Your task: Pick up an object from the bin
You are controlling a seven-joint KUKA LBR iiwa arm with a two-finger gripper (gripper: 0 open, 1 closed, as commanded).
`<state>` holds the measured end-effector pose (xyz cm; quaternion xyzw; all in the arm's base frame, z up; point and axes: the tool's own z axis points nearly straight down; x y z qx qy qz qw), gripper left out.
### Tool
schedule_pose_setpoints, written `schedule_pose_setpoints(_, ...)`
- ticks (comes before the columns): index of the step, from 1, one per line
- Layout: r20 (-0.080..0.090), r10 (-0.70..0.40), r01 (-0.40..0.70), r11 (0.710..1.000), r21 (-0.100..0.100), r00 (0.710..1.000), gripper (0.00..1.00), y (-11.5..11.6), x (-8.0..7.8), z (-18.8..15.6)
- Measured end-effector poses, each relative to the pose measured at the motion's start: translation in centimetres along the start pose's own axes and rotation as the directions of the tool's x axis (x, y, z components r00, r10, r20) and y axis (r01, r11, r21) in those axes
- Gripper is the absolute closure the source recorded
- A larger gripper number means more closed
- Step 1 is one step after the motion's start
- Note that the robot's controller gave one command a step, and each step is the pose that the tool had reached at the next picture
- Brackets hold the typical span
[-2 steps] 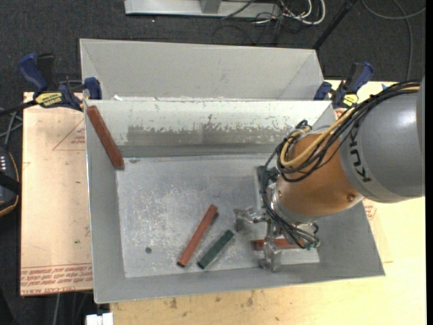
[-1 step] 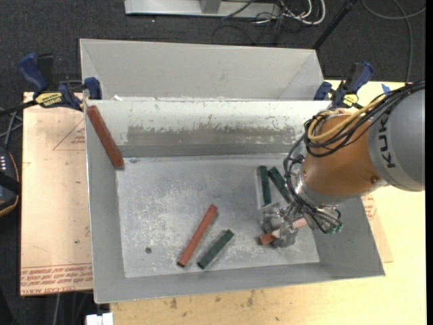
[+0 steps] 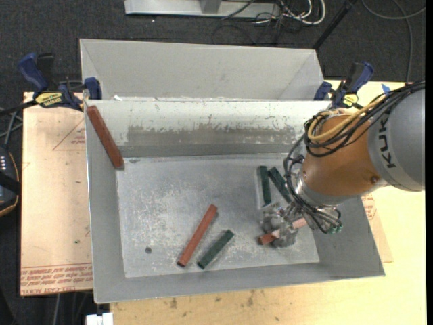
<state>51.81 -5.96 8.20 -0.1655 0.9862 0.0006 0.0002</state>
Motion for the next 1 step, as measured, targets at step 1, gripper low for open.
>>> schedule_pose_setpoints(1,0.002,0.004,-0.004,1.000,0.001,1.000,1.00,0.98,1.69,-12.66)
